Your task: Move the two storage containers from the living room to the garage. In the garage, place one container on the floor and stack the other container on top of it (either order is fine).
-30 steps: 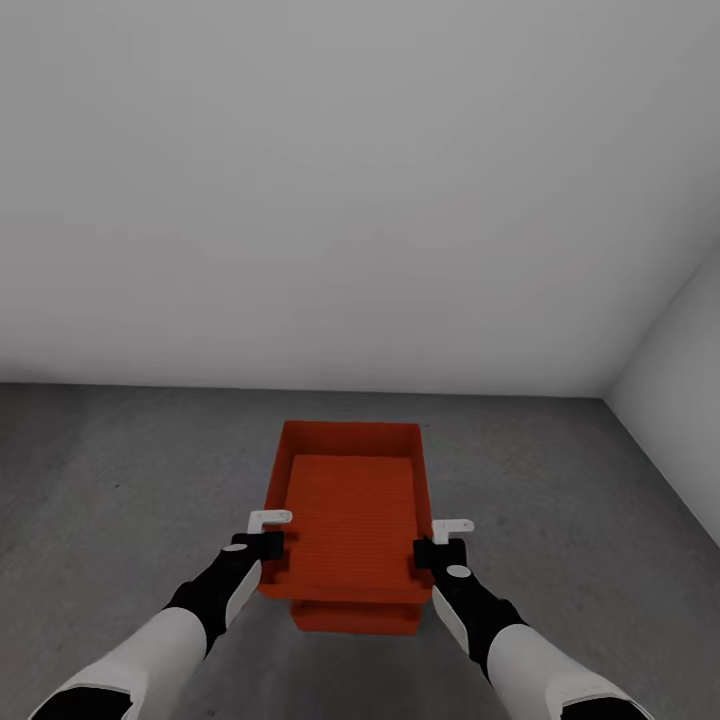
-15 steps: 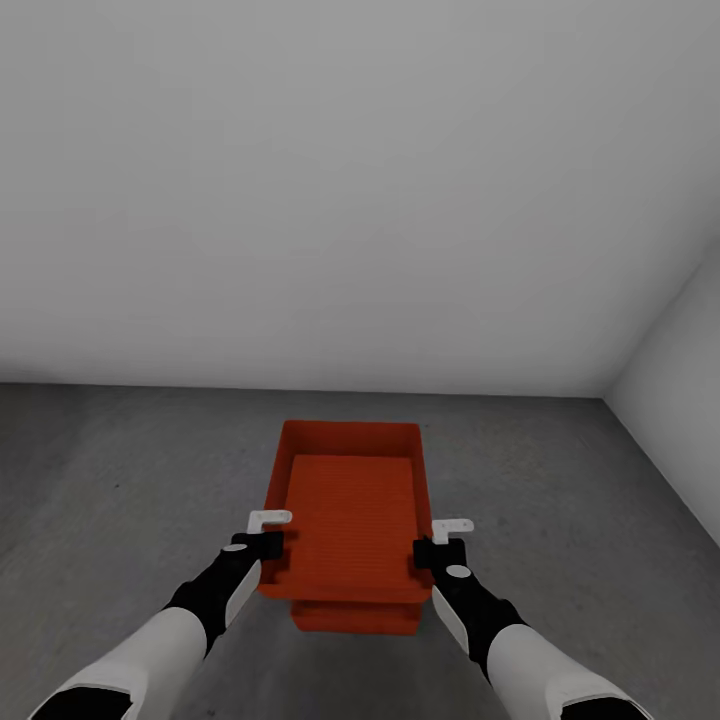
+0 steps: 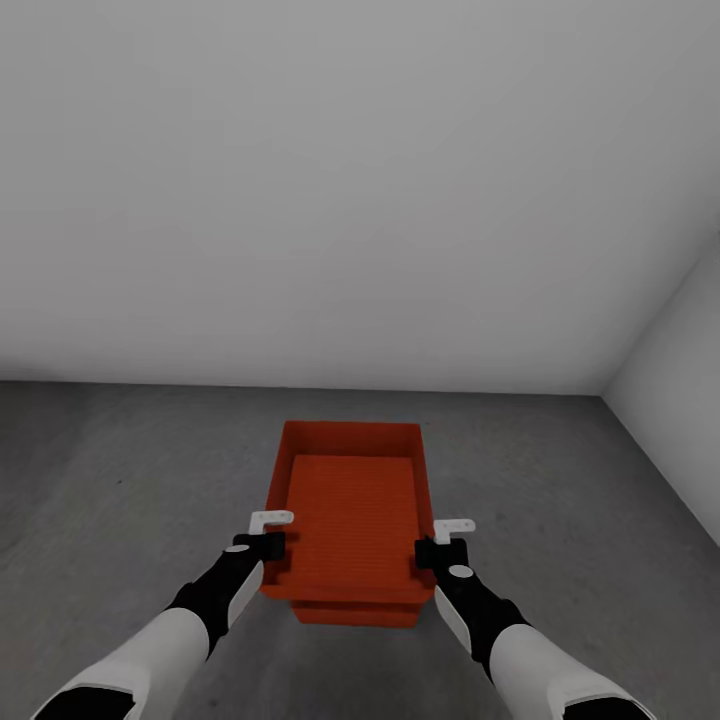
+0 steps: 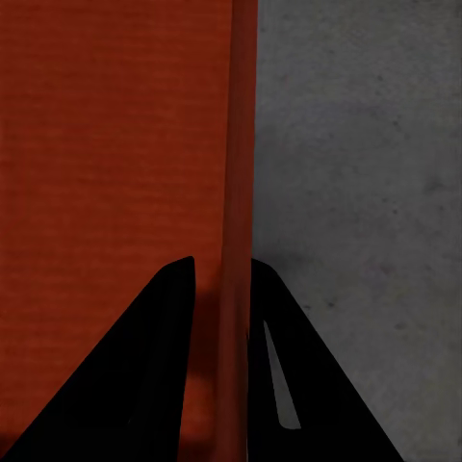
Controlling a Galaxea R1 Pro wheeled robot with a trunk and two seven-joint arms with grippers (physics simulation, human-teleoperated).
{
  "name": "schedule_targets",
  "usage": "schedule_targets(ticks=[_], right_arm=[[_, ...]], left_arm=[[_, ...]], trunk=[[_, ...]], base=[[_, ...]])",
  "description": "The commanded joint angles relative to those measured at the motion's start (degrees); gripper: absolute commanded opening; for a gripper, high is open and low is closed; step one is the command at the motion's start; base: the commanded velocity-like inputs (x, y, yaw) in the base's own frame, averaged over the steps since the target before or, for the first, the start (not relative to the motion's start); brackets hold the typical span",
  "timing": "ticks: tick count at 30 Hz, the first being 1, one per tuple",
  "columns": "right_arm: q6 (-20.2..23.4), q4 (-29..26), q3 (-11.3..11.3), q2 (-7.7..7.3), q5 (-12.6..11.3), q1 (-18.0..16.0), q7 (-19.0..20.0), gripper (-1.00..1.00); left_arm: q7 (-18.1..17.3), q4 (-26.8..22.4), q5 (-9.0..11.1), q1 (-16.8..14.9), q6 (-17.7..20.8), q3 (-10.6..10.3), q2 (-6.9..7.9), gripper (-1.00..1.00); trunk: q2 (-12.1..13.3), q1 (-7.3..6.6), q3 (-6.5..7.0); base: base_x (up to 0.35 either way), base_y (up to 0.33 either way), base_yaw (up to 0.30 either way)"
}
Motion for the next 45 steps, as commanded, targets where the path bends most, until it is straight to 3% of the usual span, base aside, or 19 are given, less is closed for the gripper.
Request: schedule_targets(ticks=[1, 30, 45], right_arm=[[-0.1, 0.2, -0.9, -0.73, -0.3, 0.0, -1.5, -1.00], [-0.1, 0.2, -0.9, -0.74, -0.3, 0.0, -1.5, -1.00], [-0.1, 0.2, -0.9, -0.68, -0.3, 0.0, -1.5, -1.00]], left_arm=[[1.7, -0.4, -0.9, -0.1, 0.2, 2.1, 1.09, -1.00], [1.7, -0.4, -0.9, -0.1, 0.2, 2.1, 0.99, -1.00], [1.7, -0.4, -0.9, -0.1, 0.2, 2.1, 0.91, -1.00]], trunk=[[0.0, 0.00, -0.04], [0.0, 0.00, -0.04], [0.0, 0.00, -0.04]], base=[[-0.004, 0.000, 0.000], [-0.017, 0.000, -0.001], [0.000, 0.000, -0.091]])
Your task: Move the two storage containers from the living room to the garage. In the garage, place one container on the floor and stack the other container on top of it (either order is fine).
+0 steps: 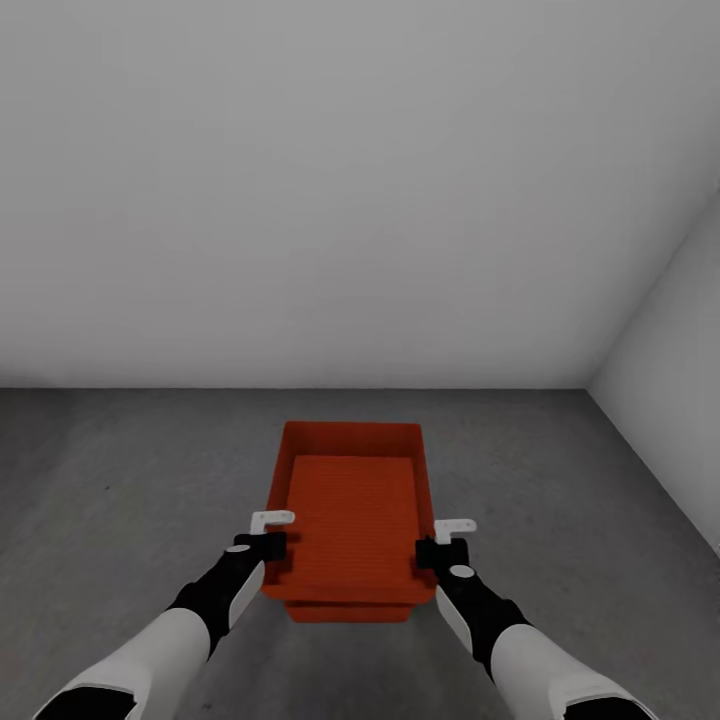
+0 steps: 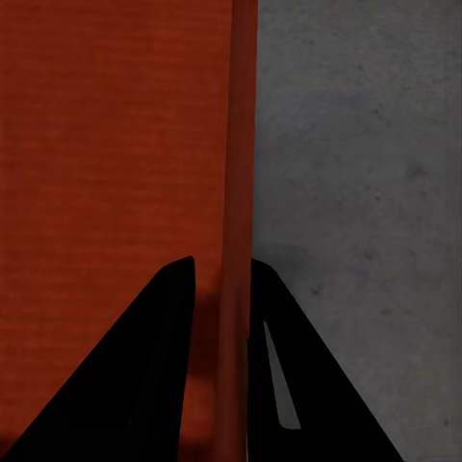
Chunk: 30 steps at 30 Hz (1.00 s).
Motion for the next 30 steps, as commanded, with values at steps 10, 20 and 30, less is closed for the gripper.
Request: schedule_targets(ticks=[10, 20, 30], right_arm=[[-0.1, 0.2, -0.9, -0.49, -0.3, 0.0, -1.7, -1.00], [-0.2, 0.2, -0.9, -0.62, -0.3, 0.0, -1.8, -1.00], [-0.2, 0.2, -0.9, -0.65, -0.3, 0.0, -1.8, -1.00]], left_arm=[[1.5, -0.4, -0.9, -0.1, 0.3, 2.1, 1.20, -1.00], [1.5, -0.3, -0.9, -0.1, 0.3, 2.1, 1.24, -1.00], [1.5, -0.1, -0.7, -0.1, 0.3, 2.1, 0.94, -1.00]], trunk=[[0.0, 0.00, -0.04], [0.0, 0.00, -0.04], [0.0, 0.00, -0.04]], base=[[0.000, 0.000, -0.001], [0.000, 0.000, 0.030], [0.000, 0.000, 0.004]])
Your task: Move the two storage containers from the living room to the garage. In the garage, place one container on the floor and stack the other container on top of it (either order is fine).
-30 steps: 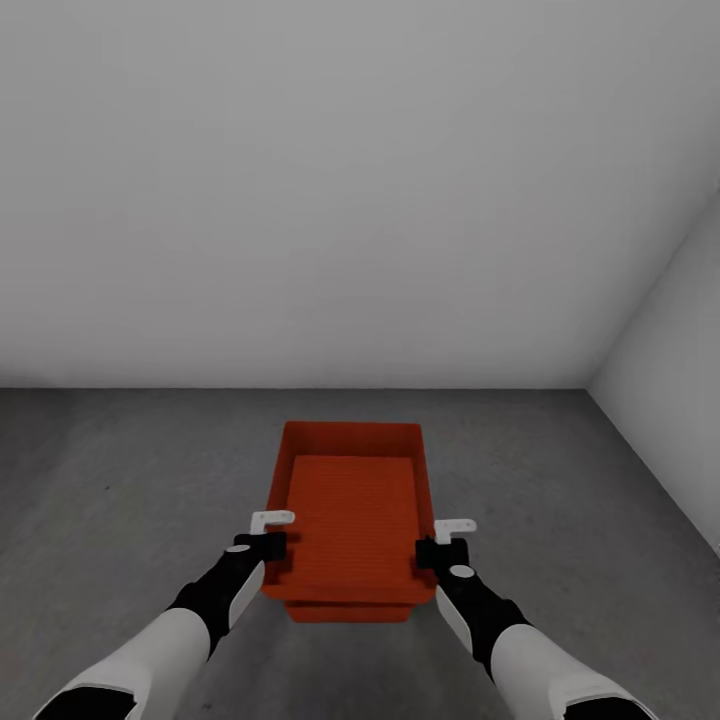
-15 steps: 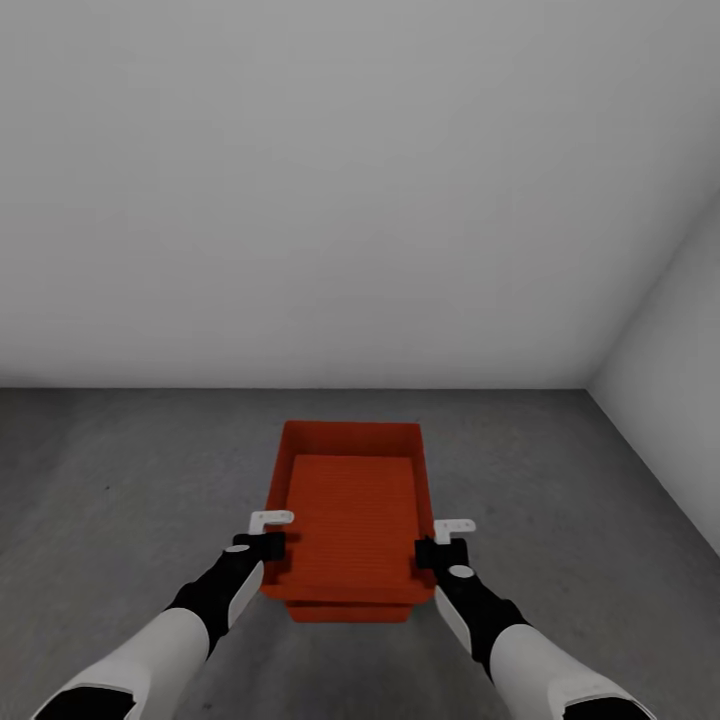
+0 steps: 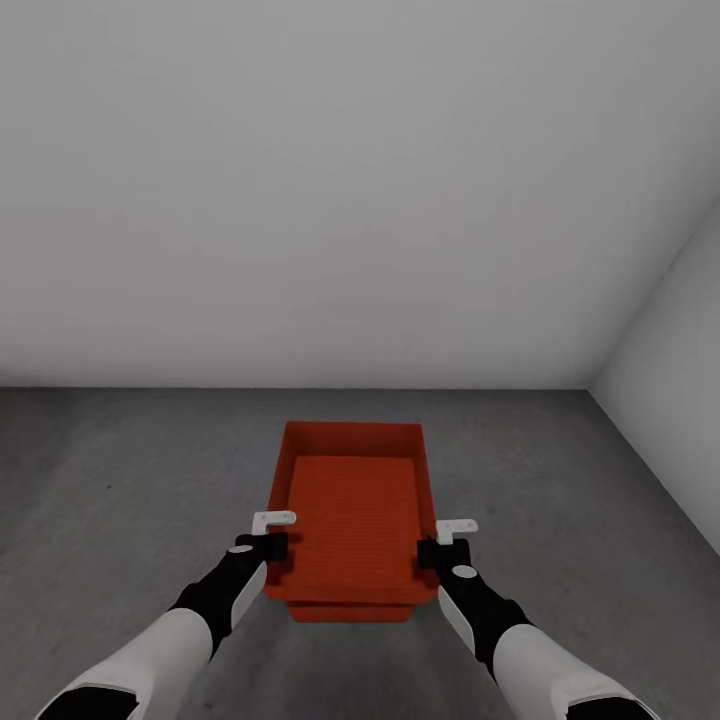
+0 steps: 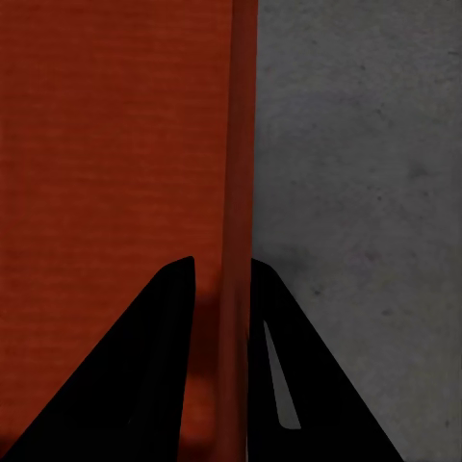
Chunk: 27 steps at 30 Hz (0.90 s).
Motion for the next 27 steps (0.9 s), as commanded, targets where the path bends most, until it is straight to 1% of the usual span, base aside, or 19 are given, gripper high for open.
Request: schedule_targets(ticks=[1, 10, 27], right_arm=[[-0.1, 0.1, -0.9, -0.19, 0.0, 0.0, -2.4, -1.00], [-0.2, 0.1, -1.0, -0.26, -0.1, 0.0, -2.4, -1.00], [-0.1, 0.1, -1.0, -0.14, 0.0, 0.0, -2.4, -1.00]], left_arm=[[0.9, -0.3, -0.7, 0.0, 0.4, 2.2, 1.38, -1.00], [0.9, -0.4, -0.7, 0.0, 0.5, 2.2, 1.41, -1.00], [0.9, -0.4, -0.7, 0.0, 0.5, 2.2, 1.54, -1.00]], trunk=[[0.0, 0.00, -0.04], [0.0, 0.00, -0.04], [-6.8, 3.73, -3.10]], base=[[0.000, 0.000, 0.000], [0.000, 0.000, 0.000], [0.000, 0.000, 0.000]])
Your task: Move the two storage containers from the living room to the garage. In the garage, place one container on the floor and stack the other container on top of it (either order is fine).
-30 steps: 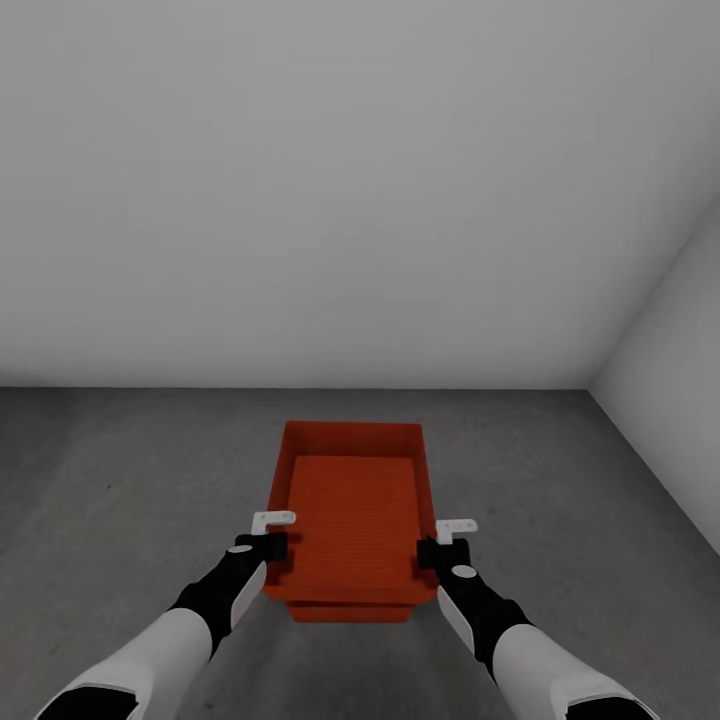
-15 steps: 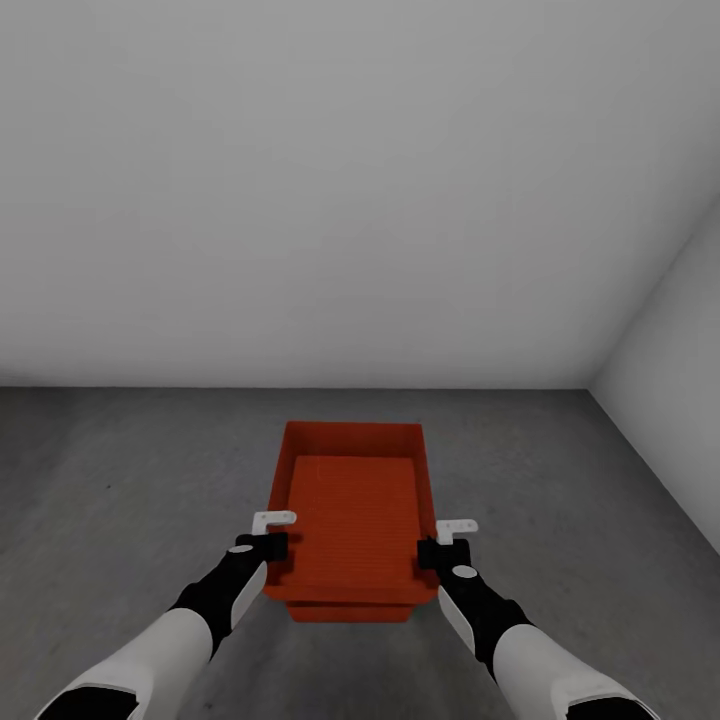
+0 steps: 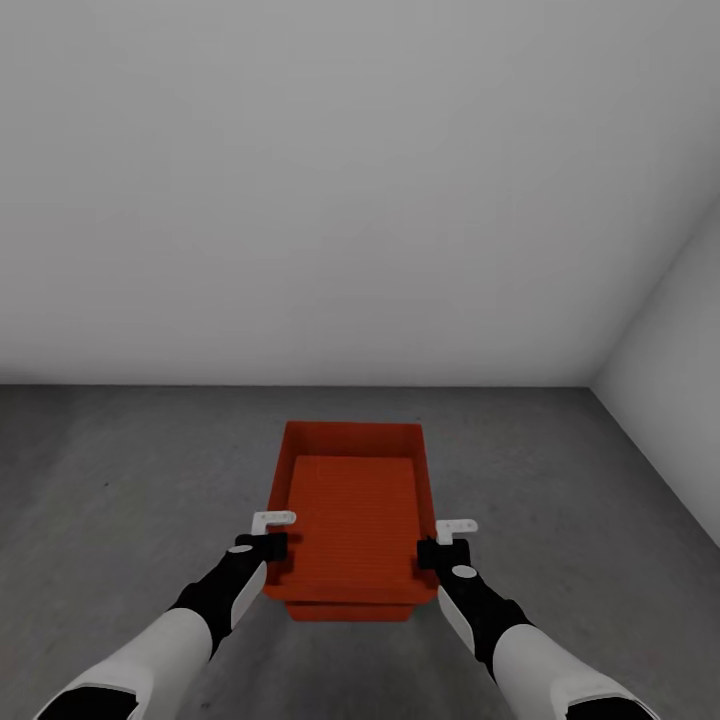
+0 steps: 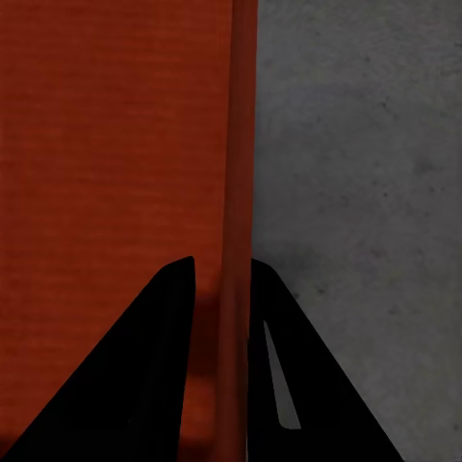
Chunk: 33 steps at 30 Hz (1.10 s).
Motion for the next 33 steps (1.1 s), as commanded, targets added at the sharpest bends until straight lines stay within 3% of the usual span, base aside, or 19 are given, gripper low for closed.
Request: schedule_targets(ticks=[1, 30, 33], right_arm=[[-0.1, 0.1, -0.9, -0.21, 0.0, 0.0, -2.3, -1.00], [-0.2, 0.1, -0.9, -0.24, -0.1, 0.0, -2.3, -1.00], [-0.2, 0.1, -0.9, -0.24, -0.1, 0.0, -2.3, -1.00]], left_arm=[[0.9, -0.3, -0.8, 0.0, 0.4, 2.3, 1.45, -1.00], [0.9, -0.3, -0.8, 0.0, 0.4, 2.3, 1.35, -1.00], [0.9, -0.3, -0.8, 0.0, 0.4, 2.3, 1.35, -1.00]], trunk=[[-0.4, 0.22, -0.23], [-12.1, 6.59, -5.43], [-12.1, 6.59, -5.43]], base=[[0.000, 0.000, 0.000], [0.000, 0.000, 0.000], [0.000, 0.000, 0.000]])
